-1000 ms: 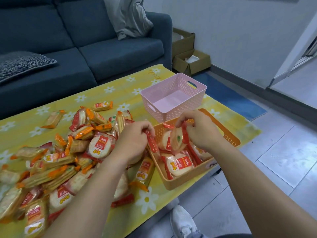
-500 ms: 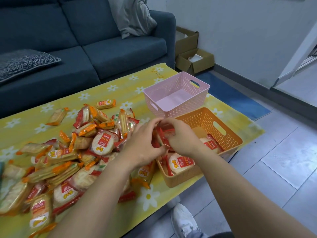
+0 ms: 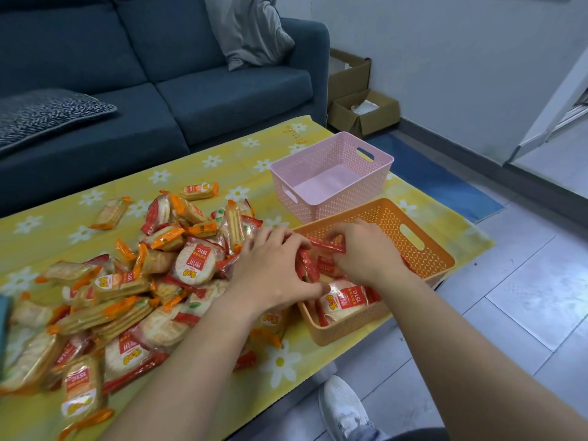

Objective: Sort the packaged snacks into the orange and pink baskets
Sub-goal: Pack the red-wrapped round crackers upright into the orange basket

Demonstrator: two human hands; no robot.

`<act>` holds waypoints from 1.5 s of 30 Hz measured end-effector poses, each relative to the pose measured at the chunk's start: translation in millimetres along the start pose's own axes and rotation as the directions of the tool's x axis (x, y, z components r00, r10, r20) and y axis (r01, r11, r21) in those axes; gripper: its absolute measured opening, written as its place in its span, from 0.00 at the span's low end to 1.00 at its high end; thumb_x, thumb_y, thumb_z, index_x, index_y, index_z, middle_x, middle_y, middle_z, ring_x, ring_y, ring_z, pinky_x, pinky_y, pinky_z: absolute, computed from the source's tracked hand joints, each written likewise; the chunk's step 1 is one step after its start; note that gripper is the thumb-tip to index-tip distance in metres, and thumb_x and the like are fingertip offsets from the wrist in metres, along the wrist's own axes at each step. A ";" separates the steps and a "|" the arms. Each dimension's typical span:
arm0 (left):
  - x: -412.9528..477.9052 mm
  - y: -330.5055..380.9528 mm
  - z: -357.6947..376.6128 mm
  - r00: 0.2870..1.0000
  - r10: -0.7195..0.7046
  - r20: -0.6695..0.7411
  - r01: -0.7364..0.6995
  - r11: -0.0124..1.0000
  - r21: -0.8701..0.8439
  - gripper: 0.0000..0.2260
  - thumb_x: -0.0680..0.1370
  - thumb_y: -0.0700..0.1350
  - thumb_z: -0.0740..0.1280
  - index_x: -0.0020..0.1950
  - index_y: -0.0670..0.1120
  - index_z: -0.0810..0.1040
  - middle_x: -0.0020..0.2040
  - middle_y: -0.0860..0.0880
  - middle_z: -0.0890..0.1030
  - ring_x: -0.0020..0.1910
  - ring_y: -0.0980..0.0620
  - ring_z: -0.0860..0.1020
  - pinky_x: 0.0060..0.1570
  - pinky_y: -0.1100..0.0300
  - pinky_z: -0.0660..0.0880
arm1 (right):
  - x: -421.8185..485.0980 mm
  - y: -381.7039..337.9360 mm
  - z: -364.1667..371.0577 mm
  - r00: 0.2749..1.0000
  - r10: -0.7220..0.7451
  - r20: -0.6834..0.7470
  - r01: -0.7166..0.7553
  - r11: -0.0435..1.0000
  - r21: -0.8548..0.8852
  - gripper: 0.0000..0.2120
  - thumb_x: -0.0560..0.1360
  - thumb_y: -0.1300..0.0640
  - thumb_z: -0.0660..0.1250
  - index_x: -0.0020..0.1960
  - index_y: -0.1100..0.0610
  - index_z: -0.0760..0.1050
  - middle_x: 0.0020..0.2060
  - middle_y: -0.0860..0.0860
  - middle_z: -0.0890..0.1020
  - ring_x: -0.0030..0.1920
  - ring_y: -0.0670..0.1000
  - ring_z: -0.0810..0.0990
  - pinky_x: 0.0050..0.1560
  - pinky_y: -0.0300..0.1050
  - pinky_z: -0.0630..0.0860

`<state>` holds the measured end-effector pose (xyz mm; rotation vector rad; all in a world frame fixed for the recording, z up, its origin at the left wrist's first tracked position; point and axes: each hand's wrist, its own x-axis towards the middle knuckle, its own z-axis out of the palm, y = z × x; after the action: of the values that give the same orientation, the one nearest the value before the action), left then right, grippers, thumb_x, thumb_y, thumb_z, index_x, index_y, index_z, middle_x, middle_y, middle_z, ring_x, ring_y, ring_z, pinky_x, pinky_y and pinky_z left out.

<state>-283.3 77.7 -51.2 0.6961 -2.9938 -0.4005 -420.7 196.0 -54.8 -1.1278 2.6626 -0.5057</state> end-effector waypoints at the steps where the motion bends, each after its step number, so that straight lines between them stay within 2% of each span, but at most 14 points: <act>1: 0.3 -0.4 0.7 1.000 -0.007 -0.013 0.007 1.000 -0.005 0.33 0.66 0.72 0.67 0.68 0.61 0.70 0.66 0.58 0.68 0.70 0.52 0.61 0.70 0.49 0.59 | 0.2 0.7 -3.2 1.000 0.014 -0.006 -0.014 1.000 0.010 0.16 0.74 0.55 0.69 0.61 0.45 0.79 0.56 0.52 0.76 0.59 0.57 0.75 0.56 0.57 0.77; 3: 1.0 -1.8 0.7 0.998 -0.023 -0.052 0.021 0.999 -0.043 0.29 0.68 0.68 0.70 0.66 0.60 0.71 0.65 0.58 0.69 0.68 0.51 0.62 0.68 0.52 0.62 | 1.2 3.6 -8.3 0.998 0.046 -0.049 -0.041 0.995 0.088 0.12 0.73 0.58 0.68 0.52 0.43 0.82 0.54 0.50 0.76 0.57 0.56 0.74 0.55 0.56 0.77; 6: 0.9 -2.2 0.1 0.995 -0.055 -0.081 0.049 0.996 -0.070 0.26 0.69 0.63 0.71 0.65 0.58 0.73 0.67 0.55 0.67 0.69 0.49 0.61 0.68 0.52 0.64 | 0.9 6.4 -12.0 0.983 0.063 -0.174 -0.019 0.970 0.242 0.17 0.72 0.67 0.66 0.40 0.43 0.81 0.53 0.47 0.72 0.56 0.53 0.72 0.55 0.54 0.76; 10: 2.1 0.6 0.6 0.992 -0.104 -0.069 0.100 0.993 -0.060 0.27 0.69 0.61 0.72 0.66 0.57 0.73 0.70 0.52 0.64 0.71 0.48 0.60 0.70 0.51 0.64 | -6.5 -4.6 -11.7 0.989 0.004 -0.149 0.046 0.944 0.327 0.17 0.75 0.70 0.65 0.43 0.49 0.82 0.56 0.49 0.69 0.55 0.52 0.72 0.52 0.48 0.76; 14: 2.9 7.6 0.5 0.995 -0.048 -0.083 0.046 0.999 -0.022 0.36 0.69 0.61 0.71 0.75 0.57 0.63 0.72 0.53 0.61 0.72 0.47 0.58 0.72 0.49 0.59 | -8.4 -13.4 -3.0 0.989 -0.125 -0.076 0.144 0.926 0.349 0.18 0.74 0.72 0.63 0.54 0.53 0.82 0.58 0.52 0.77 0.59 0.52 0.76 0.61 0.44 0.73; 19: 3.4 8.7 1.3 0.998 0.034 -0.053 -0.039 0.995 -0.091 0.30 0.73 0.56 0.71 0.73 0.63 0.63 0.73 0.57 0.65 0.74 0.51 0.58 0.72 0.48 0.53 | -0.3 -8.1 5.7 0.996 -0.007 0.090 -0.055 0.740 0.671 0.17 0.74 0.69 0.69 0.58 0.54 0.72 0.51 0.50 0.82 0.54 0.52 0.82 0.57 0.53 0.80; 21: 4.5 7.6 2.6 0.997 0.063 -0.033 -0.064 0.997 -0.048 0.22 0.75 0.56 0.69 0.68 0.65 0.71 0.73 0.59 0.65 0.73 0.52 0.57 0.72 0.46 0.50 | 2.0 -1.3 6.0 0.992 -0.016 0.125 -0.062 0.803 0.592 0.17 0.75 0.69 0.67 0.59 0.53 0.74 0.54 0.50 0.82 0.56 0.51 0.81 0.55 0.48 0.80; 23: 5.7 7.4 3.5 0.998 0.061 -0.033 -0.062 0.998 -0.028 0.16 0.76 0.56 0.67 0.64 0.64 0.75 0.73 0.58 0.65 0.72 0.51 0.57 0.72 0.45 0.50 | 2.0 6.8 4.8 0.984 -0.050 0.172 -0.015 0.933 0.359 0.21 0.74 0.70 0.64 0.63 0.52 0.75 0.57 0.48 0.81 0.57 0.49 0.80 0.54 0.45 0.80; 25: 6.4 7.7 4.8 0.998 0.050 -0.045 -0.052 0.998 -0.030 0.14 0.76 0.56 0.67 0.62 0.63 0.77 0.72 0.58 0.66 0.71 0.51 0.57 0.71 0.46 0.51 | -1.2 11.5 2.9 0.943 -0.043 0.329 0.015 0.996 0.087 0.27 0.72 0.66 0.67 0.69 0.50 0.73 0.60 0.47 0.80 0.58 0.51 0.79 0.58 0.49 0.79; 28: 6.3 7.8 5.1 0.998 0.046 -0.052 -0.048 0.998 -0.034 0.13 0.75 0.56 0.67 0.60 0.64 0.77 0.71 0.58 0.66 0.71 0.50 0.58 0.72 0.45 0.52 | -5.7 11.1 1.6 0.880 0.018 0.475 0.060 0.987 -0.148 0.30 0.71 0.58 0.75 0.72 0.49 0.71 0.63 0.48 0.80 0.62 0.55 0.77 0.68 0.58 0.69; 31: 5.5 7.8 4.2 0.998 0.030 -0.053 -0.032 0.999 -0.038 0.13 0.75 0.56 0.67 0.59 0.64 0.77 0.70 0.58 0.66 0.71 0.49 0.59 0.71 0.45 0.53 | -5.1 7.4 -6.8 0.927 -0.025 0.373 0.137 0.951 -0.277 0.20 0.75 0.62 0.69 0.62 0.43 0.77 0.56 0.47 0.80 0.62 0.56 0.74 0.66 0.60 0.64; 36: 4.6 6.8 3.5 0.998 0.023 -0.057 -0.024 0.999 -0.022 0.12 0.75 0.56 0.67 0.59 0.64 0.78 0.69 0.58 0.66 0.71 0.49 0.59 0.72 0.43 0.54 | -9.2 18.8 -32.3 0.948 -0.053 0.313 0.110 0.980 -0.168 0.14 0.74 0.64 0.66 0.42 0.44 0.73 0.47 0.45 0.79 0.51 0.52 0.77 0.56 0.55 0.75; 41: 5.5 10.6 2.4 0.999 0.012 -0.033 -0.013 1.000 -0.024 0.16 0.72 0.57 0.69 0.59 0.62 0.78 0.68 0.57 0.66 0.70 0.47 0.59 0.72 0.43 0.53 | -7.5 30.5 -31.1 0.984 -0.118 0.130 0.076 0.953 0.292 0.08 0.76 0.55 0.73 0.46 0.45 0.75 0.46 0.42 0.80 0.47 0.47 0.78 0.46 0.42 0.75; 45: 5.3 14.4 1.1 1.000 -0.001 -0.015 0.001 1.000 -0.020 0.24 0.71 0.63 0.68 0.66 0.61 0.73 0.70 0.56 0.66 0.71 0.47 0.58 0.72 0.44 0.52 | -0.6 15.4 -6.2 0.997 -0.053 0.060 0.029 0.934 0.357 0.06 0.75 0.56 0.73 0.49 0.48 0.79 0.48 0.44 0.81 0.48 0.47 0.78 0.50 0.44 0.75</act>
<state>-294.4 88.1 -48.6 0.6958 -2.9712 -0.4236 -432.3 207.9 -55.0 -1.0684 2.3628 -0.8975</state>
